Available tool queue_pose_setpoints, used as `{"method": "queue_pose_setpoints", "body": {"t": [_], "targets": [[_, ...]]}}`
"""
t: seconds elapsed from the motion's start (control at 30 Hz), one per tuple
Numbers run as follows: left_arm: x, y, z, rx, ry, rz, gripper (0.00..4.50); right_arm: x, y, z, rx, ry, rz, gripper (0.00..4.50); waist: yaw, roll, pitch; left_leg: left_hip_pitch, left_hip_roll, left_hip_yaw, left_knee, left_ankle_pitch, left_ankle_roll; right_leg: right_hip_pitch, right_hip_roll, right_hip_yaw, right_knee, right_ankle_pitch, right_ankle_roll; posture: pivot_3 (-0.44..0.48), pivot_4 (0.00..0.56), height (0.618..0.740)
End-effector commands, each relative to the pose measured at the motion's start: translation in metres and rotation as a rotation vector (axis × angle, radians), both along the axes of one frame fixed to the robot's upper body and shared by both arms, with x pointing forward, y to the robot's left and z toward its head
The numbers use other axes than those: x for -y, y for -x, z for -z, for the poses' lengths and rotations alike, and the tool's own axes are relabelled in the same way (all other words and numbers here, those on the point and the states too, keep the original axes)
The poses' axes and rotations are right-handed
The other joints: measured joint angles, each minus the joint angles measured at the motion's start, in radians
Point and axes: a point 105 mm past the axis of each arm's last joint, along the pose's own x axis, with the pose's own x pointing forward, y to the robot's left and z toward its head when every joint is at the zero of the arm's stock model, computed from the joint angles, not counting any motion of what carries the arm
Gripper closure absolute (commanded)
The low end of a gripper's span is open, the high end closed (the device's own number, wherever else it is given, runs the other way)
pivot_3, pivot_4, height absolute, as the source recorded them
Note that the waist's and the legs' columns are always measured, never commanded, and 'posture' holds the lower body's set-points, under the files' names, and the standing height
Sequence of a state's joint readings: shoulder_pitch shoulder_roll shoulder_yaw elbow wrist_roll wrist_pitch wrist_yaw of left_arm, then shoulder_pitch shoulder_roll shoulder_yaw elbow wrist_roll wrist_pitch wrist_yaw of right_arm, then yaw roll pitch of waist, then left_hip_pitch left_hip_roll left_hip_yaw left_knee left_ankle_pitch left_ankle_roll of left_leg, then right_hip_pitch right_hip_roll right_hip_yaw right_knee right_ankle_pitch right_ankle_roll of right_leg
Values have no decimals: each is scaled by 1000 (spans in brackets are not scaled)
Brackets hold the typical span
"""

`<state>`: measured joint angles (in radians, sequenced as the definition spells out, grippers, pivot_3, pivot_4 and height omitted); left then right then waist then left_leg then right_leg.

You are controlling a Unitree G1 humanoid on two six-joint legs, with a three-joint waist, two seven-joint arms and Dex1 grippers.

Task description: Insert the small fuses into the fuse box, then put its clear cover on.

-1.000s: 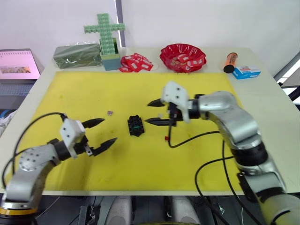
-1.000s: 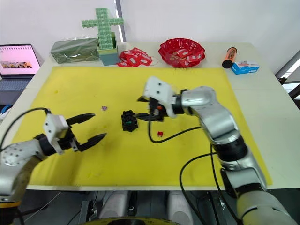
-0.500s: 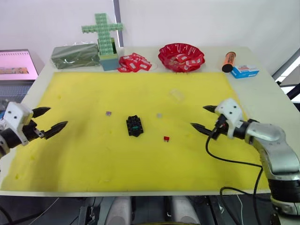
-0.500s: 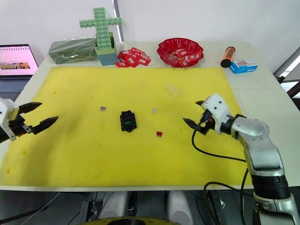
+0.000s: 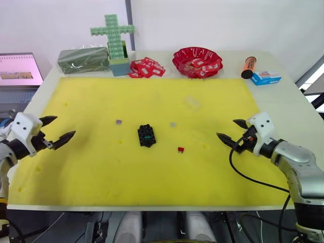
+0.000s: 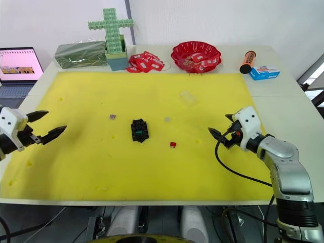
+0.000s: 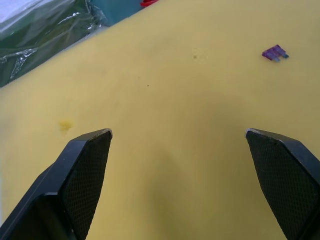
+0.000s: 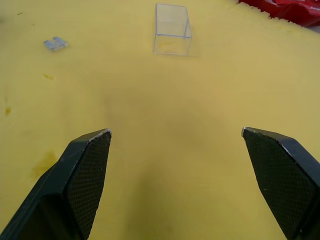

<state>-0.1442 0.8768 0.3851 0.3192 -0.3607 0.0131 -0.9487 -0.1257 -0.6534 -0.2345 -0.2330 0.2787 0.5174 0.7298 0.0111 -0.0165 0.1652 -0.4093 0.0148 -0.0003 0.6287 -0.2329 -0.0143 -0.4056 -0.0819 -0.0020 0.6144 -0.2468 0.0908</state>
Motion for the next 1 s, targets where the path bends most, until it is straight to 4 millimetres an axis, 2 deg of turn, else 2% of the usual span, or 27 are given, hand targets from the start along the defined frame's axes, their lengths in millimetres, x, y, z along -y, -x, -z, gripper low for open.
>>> {"method": "queue_pose_setpoints", "body": {"t": [0.03, 0.13, 0.23, 0.3, 0.37, 0.43, 0.5, 0.57, 0.63, 0.7, 0.8, 1.0], "targets": [[1, -2, -16, 38, -1, -19, 0, 5, -8, -20, 76, 34, 30, 38, -1, 0, 0, 0, 0, 0, 0, 0, 0, 0, 0, 0, 0, 0, 0, 0, 150, 740], [8, 1, -18, 15, 55, 10, 0, -5, -16, -31, 113, 29, 7, 38, -3, 0, 0, 0, 0, 0, 0, 0, 0, 0, 0, 0, 0, 0, 0, 0, 150, 740], [9, 2, -33, -23, 219, -23, 0, -29, -18, -47, 170, 105, -132, 38, -7, 0, 0, 0, 0, 0, 0, 0, 0, 0, 1, 0, 0, 0, 0, 0, 150, 740], [8, 1, -37, -78, 346, -76, 0, -41, -17, -50, 186, 149, -209, 38, -9, 0, 0, 0, 0, 0, 0, 0, 0, 0, 1, 0, 1, 0, 0, 0, 150, 740], [9, -2, -47, -156, 564, -107, 0, -69, -17, -63, 205, 117, -333, 38, -9, -1, 1, 0, 0, -1, 0, 0, 0, 0, 2, -1, 1, 0, 1, 0, 150, 740], [16, -1, -59, -279, 746, -62, 0, -103, -9, -82, 236, 95, -502, 38, -11, -2, 2, 0, 0, -2, 2, 0, 0, 1, 2, -1, 3, 2, 5, 0, 150, 740], [25, 1, -57, -472, 880, -38, 0, -128, -3, -95, 283, 116, -619, 38, -20, -5, 3, 0, -1, -2, 3, 0, 0, 1, 3, -2, 6, 1, 6, 0, 150, 740], [37, 3, -56, -619, 993, 18, 0, -144, 0, -100, 311, 131, -676, 38, -23, -5, 2, 1, -3, -4, 3, 0, 0, 1, 3, -3, 8, 0, 9, 0, 150, 740], [51, -9, -53, -755, 1159, 78, 0, -166, -1, -102, 338, 137, -713, 38, -22, -6, 2, 1, -6, -4, 2, 0, 0, 1, 2, -3, 11, -2, 11, 0, 150, 740], [61, -17, -51, -831, 1216, 106, 0, -180, -1, -107, 354, 116, -727, 38, -24, -7, 2, 1, -8, -6, 3, 0, 0, 1, 2, -3, 14, -3, 12, 0, 150, 740], [63, -27, -49, -866, 1255, 74, 0, -187, -1, -114, 350, 69, -737, 38, -27, -9, 2, 1, -8, -6, 3, 1, 0, -1, 2, -3, 16, -3, 12, 0, 150, 740], [76, -36, -25, -931, 1205, 41, 0, -206, 1, -112, 359, 88, -758, 38, -27, -10, 2, 1, -8, -5, 2, 1, -1, -2, 1, -2, 16, -3, 11, 0, 150, 740]]}}
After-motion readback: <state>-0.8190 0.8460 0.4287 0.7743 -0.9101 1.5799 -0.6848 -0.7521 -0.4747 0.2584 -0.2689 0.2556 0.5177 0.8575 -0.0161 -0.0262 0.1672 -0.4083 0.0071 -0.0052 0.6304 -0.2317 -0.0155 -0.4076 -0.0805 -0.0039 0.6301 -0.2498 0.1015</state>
